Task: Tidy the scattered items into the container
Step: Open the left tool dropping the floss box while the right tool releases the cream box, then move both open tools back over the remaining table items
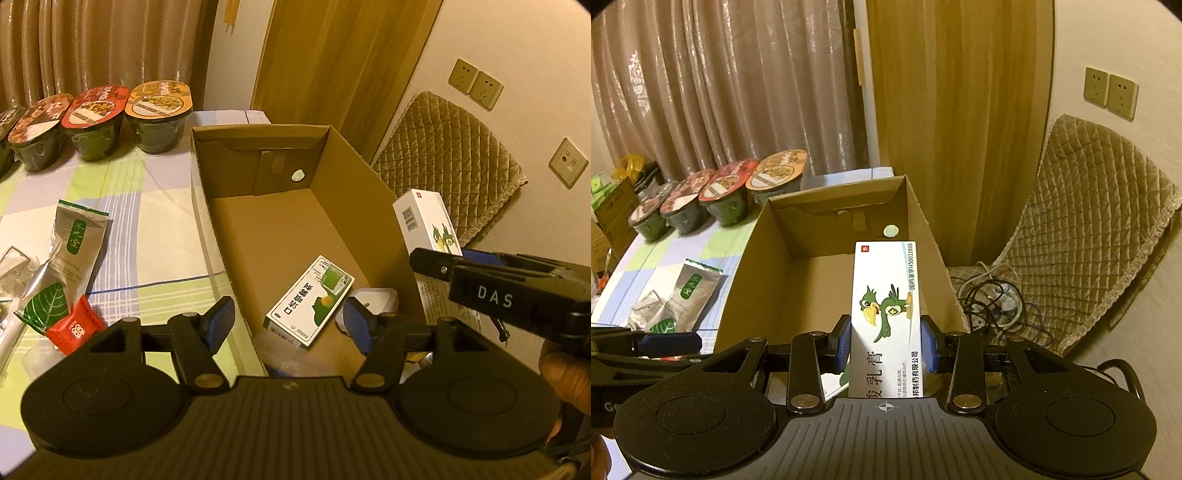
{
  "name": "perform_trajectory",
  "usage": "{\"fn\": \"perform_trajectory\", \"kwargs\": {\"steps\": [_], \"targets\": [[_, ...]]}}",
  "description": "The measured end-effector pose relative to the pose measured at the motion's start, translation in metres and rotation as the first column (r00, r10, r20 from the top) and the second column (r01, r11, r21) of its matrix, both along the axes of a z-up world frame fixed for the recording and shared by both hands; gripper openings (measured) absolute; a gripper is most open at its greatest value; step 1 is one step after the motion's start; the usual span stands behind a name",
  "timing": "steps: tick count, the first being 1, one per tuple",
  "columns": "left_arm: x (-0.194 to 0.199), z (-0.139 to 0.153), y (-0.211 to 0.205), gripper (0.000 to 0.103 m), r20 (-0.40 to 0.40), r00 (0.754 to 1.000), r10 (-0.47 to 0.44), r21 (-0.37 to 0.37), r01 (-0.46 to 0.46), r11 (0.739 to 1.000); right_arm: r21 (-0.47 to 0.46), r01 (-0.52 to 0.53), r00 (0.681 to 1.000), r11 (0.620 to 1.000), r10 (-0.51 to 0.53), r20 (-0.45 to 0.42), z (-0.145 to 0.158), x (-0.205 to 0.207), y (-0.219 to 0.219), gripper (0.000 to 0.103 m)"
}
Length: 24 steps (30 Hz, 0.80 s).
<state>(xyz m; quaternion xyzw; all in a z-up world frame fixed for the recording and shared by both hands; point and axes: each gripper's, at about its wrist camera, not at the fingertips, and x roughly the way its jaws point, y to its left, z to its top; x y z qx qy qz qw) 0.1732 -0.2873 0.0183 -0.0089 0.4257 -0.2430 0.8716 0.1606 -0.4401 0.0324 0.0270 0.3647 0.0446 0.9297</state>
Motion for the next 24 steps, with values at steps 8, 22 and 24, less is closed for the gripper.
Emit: {"fn": "perform_trajectory", "kwargs": {"steps": [8, 22, 24], "targets": [[0.000, 0.001, 0.006, 0.060, 0.003, 1.000, 0.006, -0.005, -0.006, 1.000, -0.002, -0.017, 1.000, 1.000, 0.017, 0.019, 0.005, 0.009, 0.008, 0.041], [0.000, 0.001, 0.016, 0.060, -0.002, 1.000, 0.024, -0.008, -0.024, 1.000, 0.020, -0.003, 0.997, 1.000, 0.002, 0.072, 0.009, 0.009, 0.009, 0.083], [-0.002, 0.001, 0.017, 0.060, -0.001, 1.000, 0.025, -0.008, -0.025, 1.000, 0.027, 0.000, 0.998, 1.000, -0.002, 0.065, 0.007, 0.005, 0.008, 0.083]]}}
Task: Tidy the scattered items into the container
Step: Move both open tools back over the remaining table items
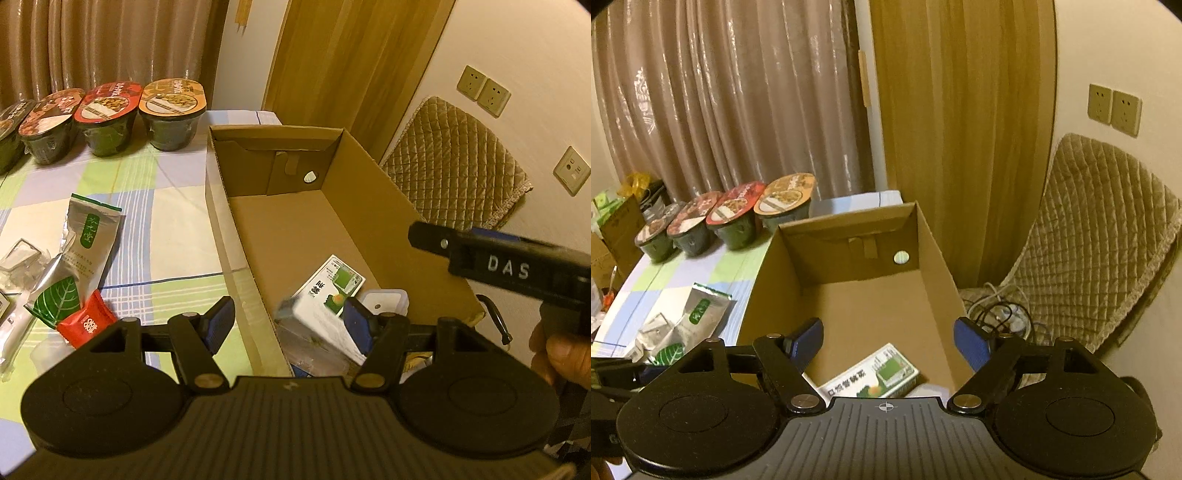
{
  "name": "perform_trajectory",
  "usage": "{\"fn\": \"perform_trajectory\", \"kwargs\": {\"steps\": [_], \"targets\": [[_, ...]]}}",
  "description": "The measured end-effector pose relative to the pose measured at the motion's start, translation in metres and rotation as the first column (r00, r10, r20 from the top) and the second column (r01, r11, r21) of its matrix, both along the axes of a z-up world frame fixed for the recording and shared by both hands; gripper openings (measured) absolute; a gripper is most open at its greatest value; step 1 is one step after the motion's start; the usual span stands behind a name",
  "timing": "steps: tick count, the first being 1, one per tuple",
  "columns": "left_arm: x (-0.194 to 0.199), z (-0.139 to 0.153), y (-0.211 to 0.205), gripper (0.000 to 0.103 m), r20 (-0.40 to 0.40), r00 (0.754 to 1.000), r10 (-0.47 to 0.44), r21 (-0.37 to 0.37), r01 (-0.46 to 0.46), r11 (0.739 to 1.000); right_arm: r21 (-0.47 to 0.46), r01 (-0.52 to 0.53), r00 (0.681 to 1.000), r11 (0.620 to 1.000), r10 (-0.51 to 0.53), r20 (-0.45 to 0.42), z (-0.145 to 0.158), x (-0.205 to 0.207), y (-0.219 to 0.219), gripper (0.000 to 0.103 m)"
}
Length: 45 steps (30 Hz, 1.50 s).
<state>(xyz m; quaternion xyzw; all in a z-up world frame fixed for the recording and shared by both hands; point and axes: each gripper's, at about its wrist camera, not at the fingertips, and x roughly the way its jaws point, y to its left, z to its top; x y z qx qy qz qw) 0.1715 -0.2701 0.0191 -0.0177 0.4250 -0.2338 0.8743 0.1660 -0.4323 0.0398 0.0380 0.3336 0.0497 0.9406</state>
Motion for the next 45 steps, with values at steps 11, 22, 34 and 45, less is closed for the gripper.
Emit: {"fn": "perform_trajectory", "kwargs": {"steps": [11, 22, 34, 45], "targets": [[-0.015, 0.006, 0.021, 0.060, 0.004, 1.000, 0.019, 0.012, -0.019, 1.000, 0.030, 0.026, 0.999, 0.999, -0.026, -0.020, 0.003, -0.026, -0.001, 0.083], [-0.043, 0.017, 0.056, 0.065, 0.012, 0.998, 0.056, 0.027, -0.056, 0.998, 0.054, 0.019, 1.000, 0.998, -0.018, -0.014, 0.019, -0.053, 0.017, 0.084], [-0.074, 0.036, 0.101, 0.084, 0.045, 0.994, 0.102, 0.023, -0.103, 0.994, 0.056, -0.033, 0.999, 0.998, 0.031, 0.029, 0.048, -0.075, 0.051, 0.084], [-0.095, 0.044, 0.138, 0.096, 0.050, 0.990, 0.136, 0.008, -0.136, 0.991, 0.050, -0.085, 0.995, 0.995, 0.082, 0.050, 0.061, -0.095, 0.081, 0.084]]}}
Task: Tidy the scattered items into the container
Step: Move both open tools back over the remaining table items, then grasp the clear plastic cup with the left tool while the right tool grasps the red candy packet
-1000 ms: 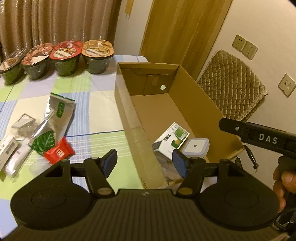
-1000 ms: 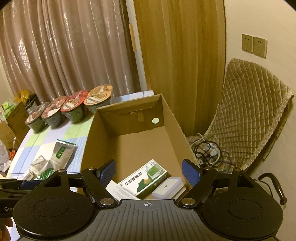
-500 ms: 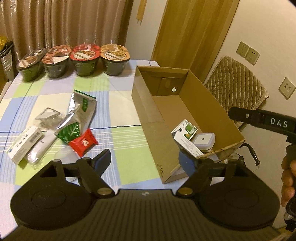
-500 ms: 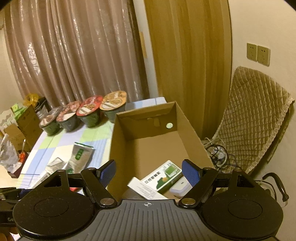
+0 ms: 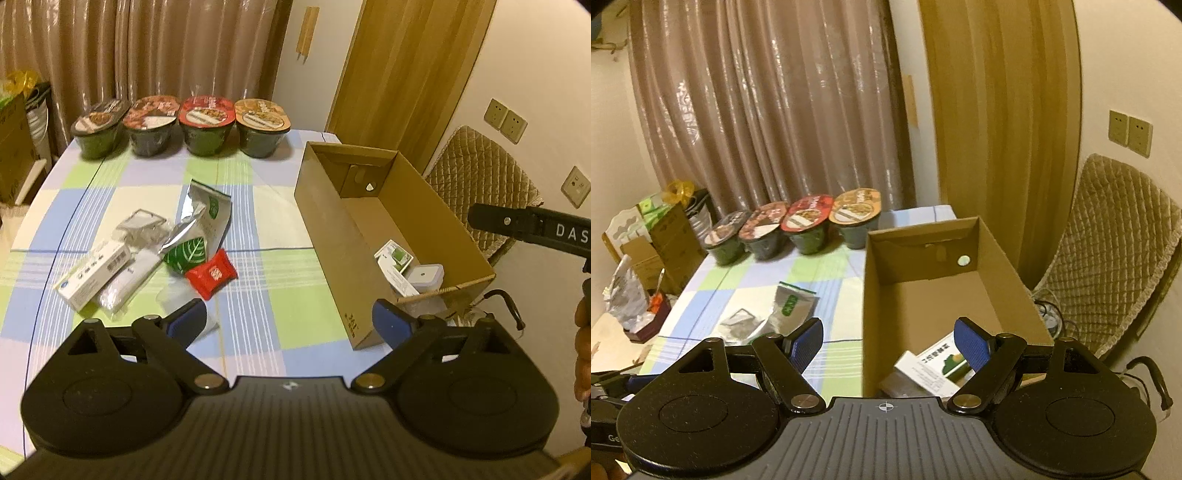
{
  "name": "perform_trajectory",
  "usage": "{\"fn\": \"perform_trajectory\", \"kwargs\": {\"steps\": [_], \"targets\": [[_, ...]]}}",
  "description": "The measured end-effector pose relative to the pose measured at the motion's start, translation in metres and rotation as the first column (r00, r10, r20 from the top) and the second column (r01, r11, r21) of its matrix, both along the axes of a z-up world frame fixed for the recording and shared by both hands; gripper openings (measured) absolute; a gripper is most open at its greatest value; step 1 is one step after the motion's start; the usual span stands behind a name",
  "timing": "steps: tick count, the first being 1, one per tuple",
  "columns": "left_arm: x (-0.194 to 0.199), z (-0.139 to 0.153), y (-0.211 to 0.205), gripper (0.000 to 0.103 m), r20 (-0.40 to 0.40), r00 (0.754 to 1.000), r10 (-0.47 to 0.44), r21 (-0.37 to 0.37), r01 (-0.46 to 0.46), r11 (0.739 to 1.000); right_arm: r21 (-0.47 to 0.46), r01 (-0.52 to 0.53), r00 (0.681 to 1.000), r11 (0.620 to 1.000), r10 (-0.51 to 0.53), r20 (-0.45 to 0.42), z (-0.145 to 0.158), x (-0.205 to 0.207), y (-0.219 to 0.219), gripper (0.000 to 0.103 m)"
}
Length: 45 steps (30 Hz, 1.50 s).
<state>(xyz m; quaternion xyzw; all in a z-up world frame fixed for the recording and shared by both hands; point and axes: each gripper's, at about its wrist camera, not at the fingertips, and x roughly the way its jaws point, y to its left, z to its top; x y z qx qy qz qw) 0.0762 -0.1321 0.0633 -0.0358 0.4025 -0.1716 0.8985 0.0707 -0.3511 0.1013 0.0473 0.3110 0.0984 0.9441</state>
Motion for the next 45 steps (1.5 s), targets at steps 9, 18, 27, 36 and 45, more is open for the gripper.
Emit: {"fn": "perform_trajectory", "kwargs": {"steps": [9, 18, 27, 36, 45], "targets": [[-0.016, -0.010, 0.050, 0.099, -0.019, 0.997, 0.075, 0.012, -0.074, 0.997, -0.021, -0.070, 0.997, 0.997, 0.070, -0.011, -0.006, -0.013, 0.036, 0.084], [-0.026, -0.013, 0.100, 0.099, 0.011, 0.990, 0.140, 0.091, -0.140, 0.986, -0.032, -0.152, 0.988, 0.988, 0.151, -0.032, -0.016, -0.019, 0.078, 0.084], [-0.020, -0.021, 0.127, 0.099, -0.012, 0.990, 0.142, 0.106, -0.140, 0.985, -0.062, -0.232, 0.971, 0.971, 0.228, -0.065, -0.033, -0.019, 0.105, 0.084], [0.001, -0.042, 0.119, 0.099, -0.020, 1.000, -0.012, 0.164, 0.015, 0.986, -0.115, -0.306, 0.950, 0.945, 0.294, -0.109, -0.054, -0.008, 0.119, 0.084], [0.034, -0.074, 0.109, 0.099, -0.049, 0.989, -0.143, 0.191, 0.150, 0.970, -0.164, -0.388, 0.917, 0.907, 0.362, -0.165, -0.084, 0.025, 0.136, 0.084]]}}
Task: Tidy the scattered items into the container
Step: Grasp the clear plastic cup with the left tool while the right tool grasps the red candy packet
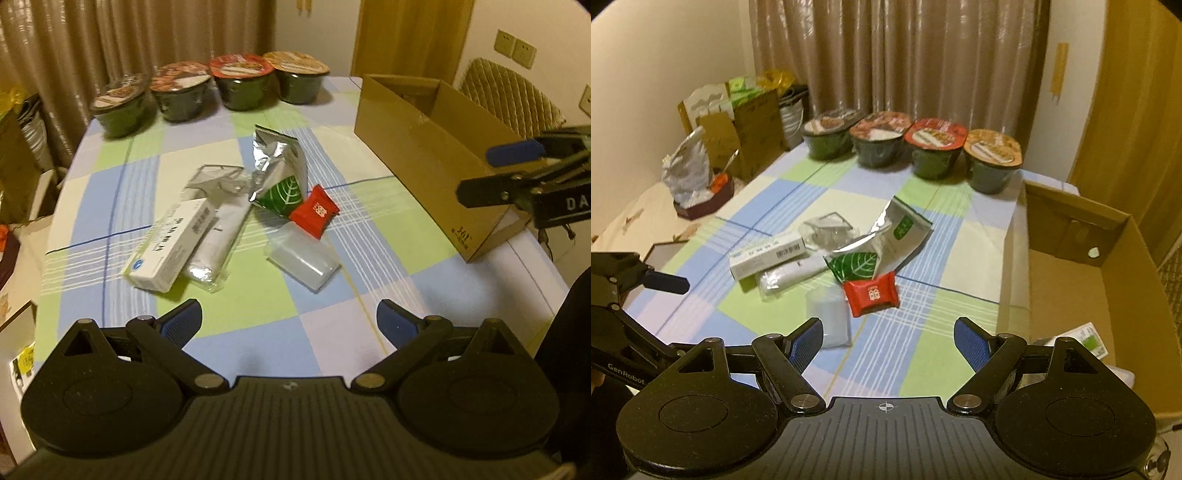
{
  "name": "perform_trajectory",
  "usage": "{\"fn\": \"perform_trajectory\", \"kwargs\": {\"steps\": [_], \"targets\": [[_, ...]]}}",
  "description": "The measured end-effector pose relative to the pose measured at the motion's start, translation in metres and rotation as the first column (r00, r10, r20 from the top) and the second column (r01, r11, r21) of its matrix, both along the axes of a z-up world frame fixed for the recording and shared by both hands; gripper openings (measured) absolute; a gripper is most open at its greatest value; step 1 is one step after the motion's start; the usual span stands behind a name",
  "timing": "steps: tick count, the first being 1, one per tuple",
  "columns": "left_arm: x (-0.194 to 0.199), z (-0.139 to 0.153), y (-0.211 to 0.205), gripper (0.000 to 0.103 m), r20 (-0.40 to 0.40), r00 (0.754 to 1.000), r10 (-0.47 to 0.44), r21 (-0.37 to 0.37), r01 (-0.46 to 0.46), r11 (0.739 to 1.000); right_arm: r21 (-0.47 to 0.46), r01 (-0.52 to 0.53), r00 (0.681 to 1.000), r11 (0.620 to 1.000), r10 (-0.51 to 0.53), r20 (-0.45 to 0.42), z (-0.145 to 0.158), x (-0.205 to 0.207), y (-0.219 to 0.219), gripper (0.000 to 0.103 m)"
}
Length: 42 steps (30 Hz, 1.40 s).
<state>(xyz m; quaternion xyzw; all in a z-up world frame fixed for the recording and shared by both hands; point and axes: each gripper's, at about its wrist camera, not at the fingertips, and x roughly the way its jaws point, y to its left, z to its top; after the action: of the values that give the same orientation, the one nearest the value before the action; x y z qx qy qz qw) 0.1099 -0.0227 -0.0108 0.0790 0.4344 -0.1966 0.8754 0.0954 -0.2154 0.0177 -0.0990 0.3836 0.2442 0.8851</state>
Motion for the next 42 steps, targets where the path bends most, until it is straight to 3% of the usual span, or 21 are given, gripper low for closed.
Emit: {"fn": "perform_trajectory", "kwargs": {"steps": [11, 22, 32, 40, 42], "targets": [[0.041, -0.045, -0.026, 0.099, -0.001, 0.986, -0.164, 0.025, 0.164, 0.986, -0.079, -0.122, 0.991, 0.989, 0.118, -0.060, -0.038, 0.052, 0.021, 0.084], [0.083, -0.078, -0.039, 0.099, 0.021, 0.948, -0.317, 0.116, 0.313, 0.943, -0.163, -0.253, 0.964, 0.954, 0.234, -0.124, -0.077, 0.101, 0.039, 0.084], [0.098, -0.100, -0.048, 0.097, 0.045, 0.950, -0.310, 0.045, 0.308, 0.950, -0.182, -0.291, 0.948, 0.939, 0.258, -0.185, -0.106, 0.134, 0.055, 0.084], [0.099, -0.106, -0.045, 0.073, 0.014, 0.956, -0.293, 0.044, 0.292, 0.955, -0.170, -0.296, 0.943, 0.940, 0.258, -0.211, -0.118, 0.145, 0.061, 0.084], [0.098, -0.104, -0.041, 0.073, -0.001, 0.963, -0.269, 0.038, 0.269, 0.962, -0.166, -0.299, 0.941, 0.940, 0.261, -0.216, -0.120, 0.146, 0.063, 0.084]]}}
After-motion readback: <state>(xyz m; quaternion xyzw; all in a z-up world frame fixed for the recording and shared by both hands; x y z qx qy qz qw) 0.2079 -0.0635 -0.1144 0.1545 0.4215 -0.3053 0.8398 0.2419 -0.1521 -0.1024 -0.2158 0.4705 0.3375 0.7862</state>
